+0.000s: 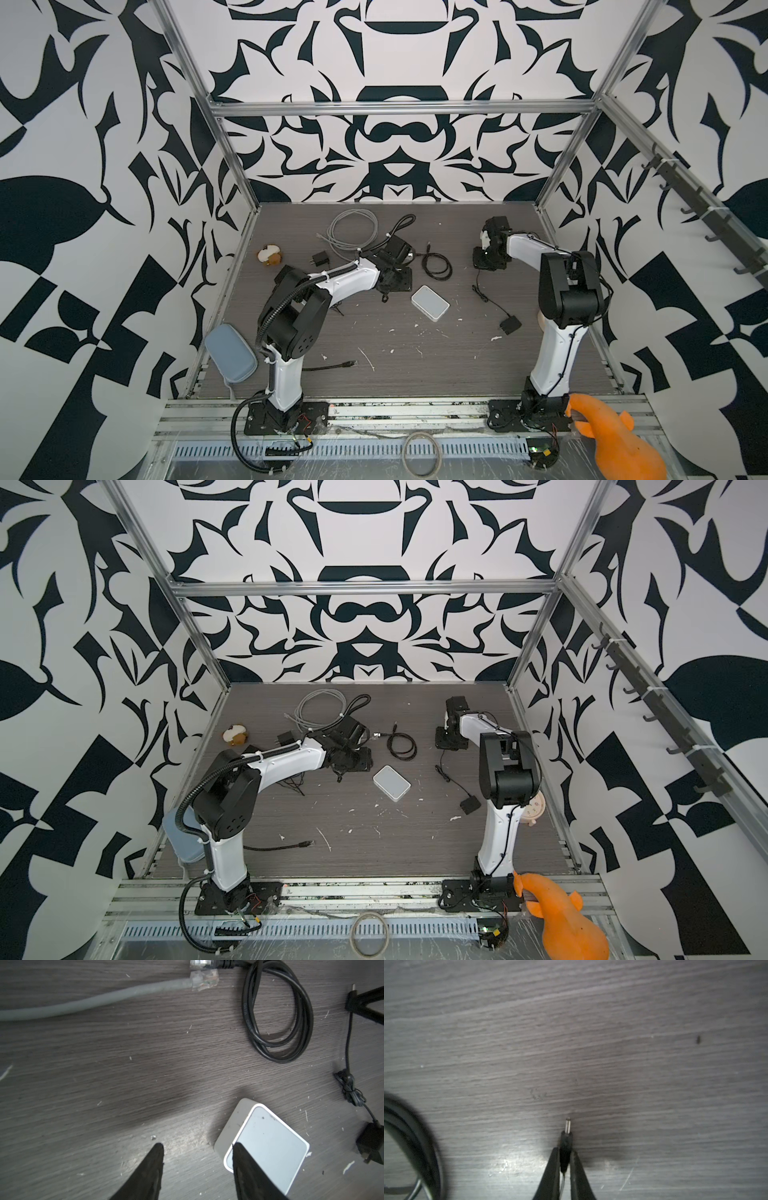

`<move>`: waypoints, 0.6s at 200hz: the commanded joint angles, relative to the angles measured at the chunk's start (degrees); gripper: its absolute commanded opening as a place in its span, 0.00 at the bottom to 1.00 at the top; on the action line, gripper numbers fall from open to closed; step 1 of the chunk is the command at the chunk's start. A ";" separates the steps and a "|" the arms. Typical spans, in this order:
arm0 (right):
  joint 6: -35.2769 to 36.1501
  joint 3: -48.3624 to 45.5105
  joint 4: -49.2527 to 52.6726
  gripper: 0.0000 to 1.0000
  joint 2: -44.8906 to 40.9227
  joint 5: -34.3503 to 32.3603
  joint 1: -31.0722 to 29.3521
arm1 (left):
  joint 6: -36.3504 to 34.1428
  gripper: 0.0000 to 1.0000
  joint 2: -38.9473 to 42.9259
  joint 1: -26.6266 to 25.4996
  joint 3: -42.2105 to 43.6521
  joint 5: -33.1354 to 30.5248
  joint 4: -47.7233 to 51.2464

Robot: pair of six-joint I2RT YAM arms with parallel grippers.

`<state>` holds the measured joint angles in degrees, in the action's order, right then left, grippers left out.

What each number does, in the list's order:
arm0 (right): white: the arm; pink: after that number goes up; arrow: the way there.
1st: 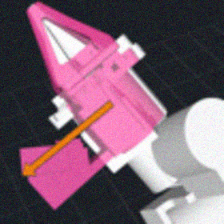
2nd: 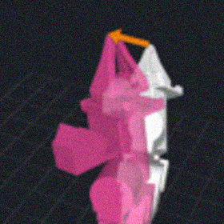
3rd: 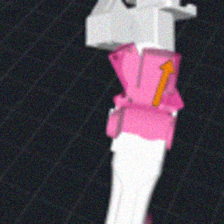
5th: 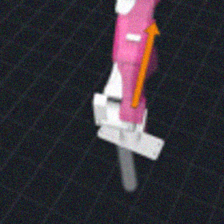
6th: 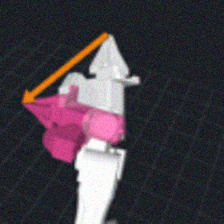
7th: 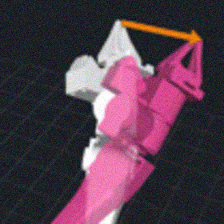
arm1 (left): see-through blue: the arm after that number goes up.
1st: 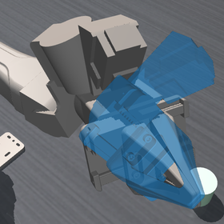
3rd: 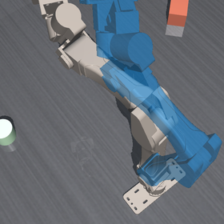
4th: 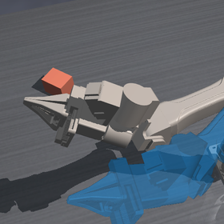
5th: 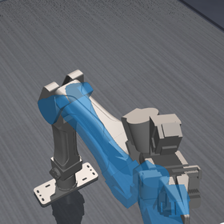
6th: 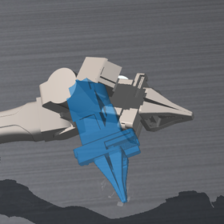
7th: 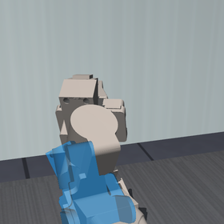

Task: Insert the plug into the switch port
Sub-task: 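Grasp the thin black barrel-plug cable near its tip with the right gripper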

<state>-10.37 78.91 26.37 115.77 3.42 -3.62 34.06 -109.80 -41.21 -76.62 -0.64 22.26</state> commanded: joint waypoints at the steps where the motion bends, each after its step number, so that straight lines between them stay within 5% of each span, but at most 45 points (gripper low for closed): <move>1: 1.65 0.91 1.76 0.03 -1.88 0.89 -0.33 | -0.66 0.56 1.32 0.67 -0.56 -0.78 1.75; 52: 11.06 0.48 2.82 0.00 -6.76 3.05 -5.68 | -1.79 0.57 5.02 2.36 -0.56 3.35 1.39; 87: 20.00 -7.70 3.07 0.00 -17.99 6.35 -14.23 | -11.58 0.58 0.23 2.45 -5.86 6.27 7.81; 120: 19.18 -14.28 7.81 0.00 -26.45 5.07 -20.07 | -16.17 0.59 -1.66 4.12 -7.93 6.39 9.68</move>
<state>6.66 68.34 29.41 94.37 8.08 -21.56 23.29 -109.51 -38.52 -83.20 3.99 27.55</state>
